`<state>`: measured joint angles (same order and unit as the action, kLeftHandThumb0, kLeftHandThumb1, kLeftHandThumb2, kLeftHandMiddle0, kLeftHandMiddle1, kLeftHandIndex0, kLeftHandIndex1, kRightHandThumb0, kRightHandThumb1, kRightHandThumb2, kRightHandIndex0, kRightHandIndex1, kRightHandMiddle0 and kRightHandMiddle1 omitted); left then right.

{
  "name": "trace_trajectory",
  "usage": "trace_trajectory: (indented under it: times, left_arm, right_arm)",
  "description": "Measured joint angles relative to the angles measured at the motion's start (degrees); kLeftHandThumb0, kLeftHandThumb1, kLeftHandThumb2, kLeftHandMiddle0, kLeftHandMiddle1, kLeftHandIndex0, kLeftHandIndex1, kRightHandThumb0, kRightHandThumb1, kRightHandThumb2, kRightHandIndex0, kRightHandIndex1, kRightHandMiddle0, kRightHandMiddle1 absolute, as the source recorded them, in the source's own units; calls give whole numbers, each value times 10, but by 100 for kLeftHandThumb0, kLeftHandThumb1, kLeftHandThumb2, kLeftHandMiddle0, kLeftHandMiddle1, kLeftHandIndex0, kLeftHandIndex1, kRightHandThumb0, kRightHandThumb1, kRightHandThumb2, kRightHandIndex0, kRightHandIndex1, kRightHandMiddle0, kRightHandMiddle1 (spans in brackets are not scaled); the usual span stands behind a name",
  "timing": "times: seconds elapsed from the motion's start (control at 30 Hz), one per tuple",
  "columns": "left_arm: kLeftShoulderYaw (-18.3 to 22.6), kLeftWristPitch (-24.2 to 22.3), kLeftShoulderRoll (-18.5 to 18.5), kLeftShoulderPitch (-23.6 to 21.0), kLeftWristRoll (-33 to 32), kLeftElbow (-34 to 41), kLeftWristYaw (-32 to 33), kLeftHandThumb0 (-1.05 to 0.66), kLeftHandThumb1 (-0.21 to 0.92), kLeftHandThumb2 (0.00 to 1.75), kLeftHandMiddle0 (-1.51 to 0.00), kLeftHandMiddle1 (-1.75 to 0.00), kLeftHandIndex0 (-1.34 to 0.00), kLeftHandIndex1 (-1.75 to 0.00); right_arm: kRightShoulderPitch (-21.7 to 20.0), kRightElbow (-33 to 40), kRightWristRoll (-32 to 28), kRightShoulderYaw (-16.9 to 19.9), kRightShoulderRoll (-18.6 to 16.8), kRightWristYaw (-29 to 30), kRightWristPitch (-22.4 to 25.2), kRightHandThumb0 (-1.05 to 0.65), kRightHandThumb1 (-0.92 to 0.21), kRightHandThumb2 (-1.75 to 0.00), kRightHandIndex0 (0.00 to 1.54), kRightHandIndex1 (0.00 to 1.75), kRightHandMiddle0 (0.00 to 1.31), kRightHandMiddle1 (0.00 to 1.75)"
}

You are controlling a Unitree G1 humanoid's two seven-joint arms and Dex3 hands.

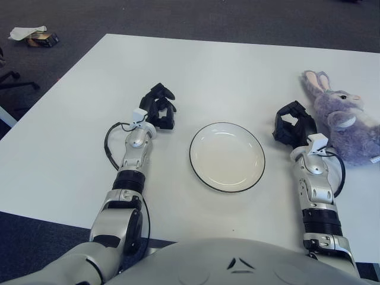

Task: Put the doll into the plate.

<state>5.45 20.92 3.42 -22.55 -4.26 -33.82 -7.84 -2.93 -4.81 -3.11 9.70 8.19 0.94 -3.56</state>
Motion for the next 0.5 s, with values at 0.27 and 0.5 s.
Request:
trace_trajectory:
  times: [0.27,0.5]
  left_arm:
    - [0,0,-1,0,-1,-2,-1,-1,14,153,-63,-175,-62,-175]
    - [0,1,-3,-1,0,-2,-1,-1,13,153,-64,-175,-63,-175]
  right_arm:
    - [4,11,-10,2,-2,-3,18,-42,-51,-107,115,175,46,175]
    - [12,29,-28,7,-5,-9,36,-42,-50,-108,114,175,47,175]
